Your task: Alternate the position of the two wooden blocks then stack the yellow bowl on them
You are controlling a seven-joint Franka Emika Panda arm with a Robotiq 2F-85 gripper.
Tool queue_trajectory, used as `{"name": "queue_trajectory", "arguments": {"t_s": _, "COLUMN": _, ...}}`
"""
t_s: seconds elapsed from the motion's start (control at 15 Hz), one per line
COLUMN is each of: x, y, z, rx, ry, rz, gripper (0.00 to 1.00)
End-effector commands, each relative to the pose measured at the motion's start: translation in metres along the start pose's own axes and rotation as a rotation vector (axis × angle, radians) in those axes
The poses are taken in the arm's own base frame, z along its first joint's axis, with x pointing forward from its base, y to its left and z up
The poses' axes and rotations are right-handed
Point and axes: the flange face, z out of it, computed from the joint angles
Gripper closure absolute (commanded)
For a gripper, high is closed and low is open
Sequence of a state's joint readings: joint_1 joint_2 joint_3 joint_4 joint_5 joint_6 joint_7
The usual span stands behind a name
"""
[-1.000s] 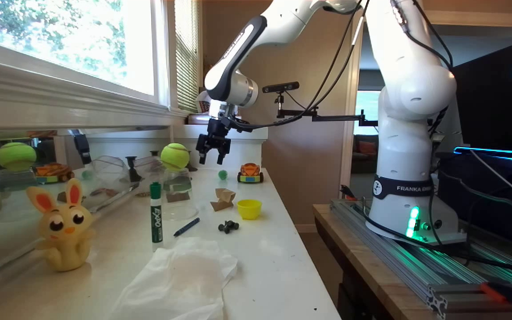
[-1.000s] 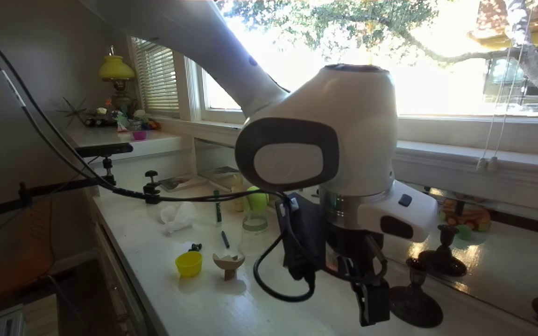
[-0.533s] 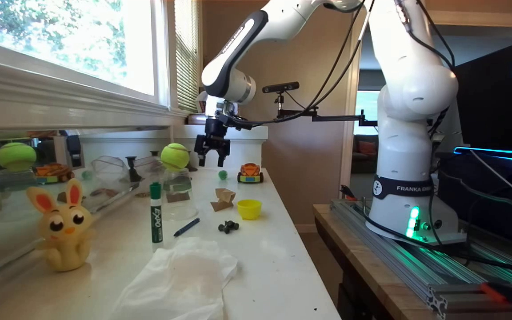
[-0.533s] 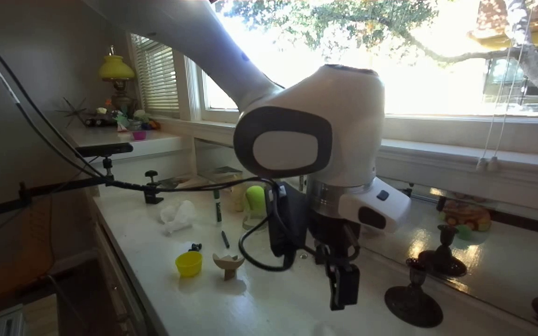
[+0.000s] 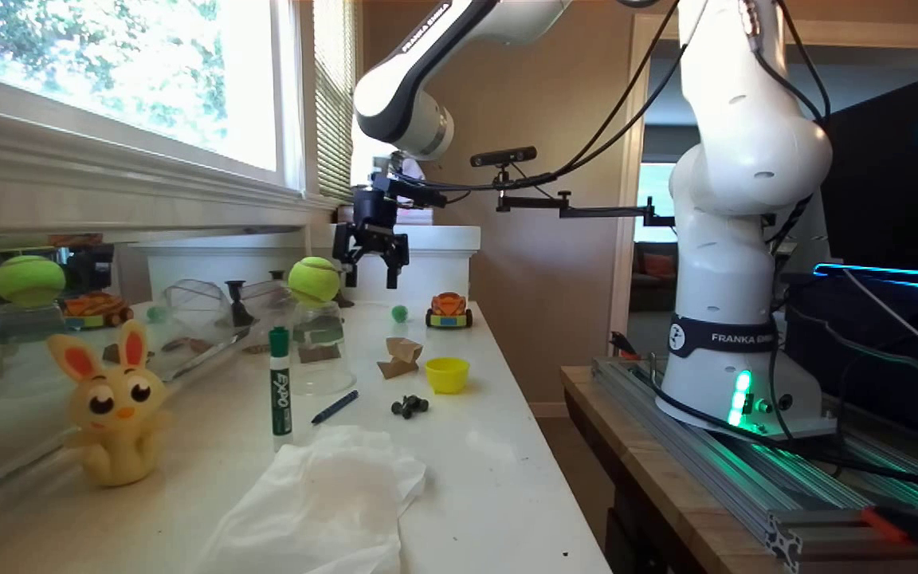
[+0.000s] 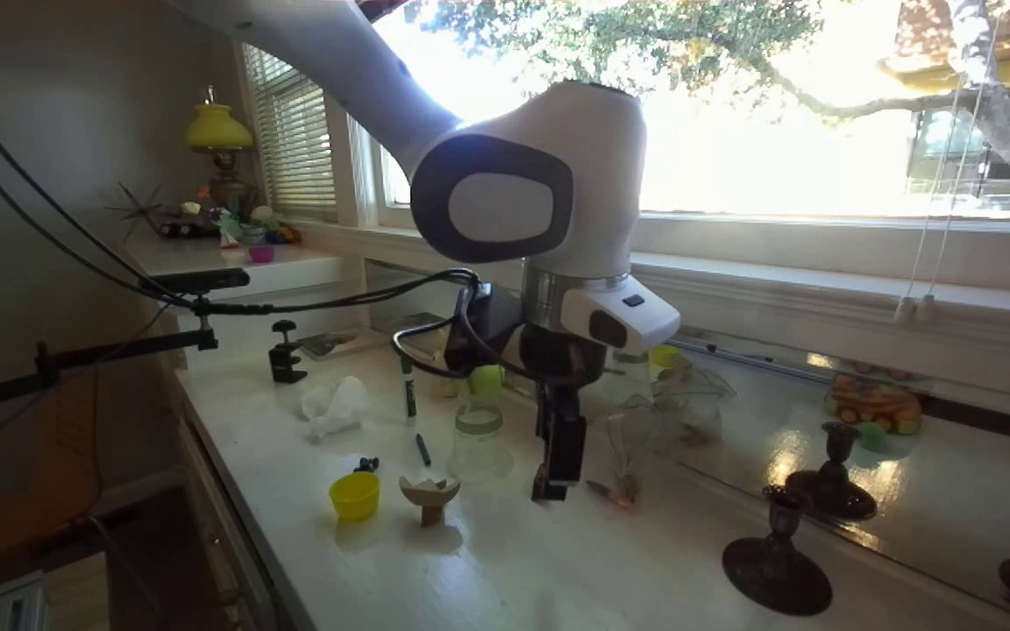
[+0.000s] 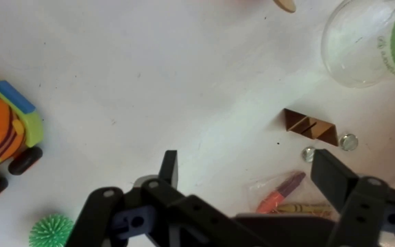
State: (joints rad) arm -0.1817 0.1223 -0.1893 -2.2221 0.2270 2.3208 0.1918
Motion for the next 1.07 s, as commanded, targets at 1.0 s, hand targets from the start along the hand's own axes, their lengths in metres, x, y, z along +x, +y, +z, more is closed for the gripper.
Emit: {"name": "queue_trajectory", "arguments": {"t_s": 1.0, "x": -0.083, "y": 0.005, "z": 0.035, "rx": -0.076, "ry": -0.131, "rz": 0.356, "gripper": 0.0}}
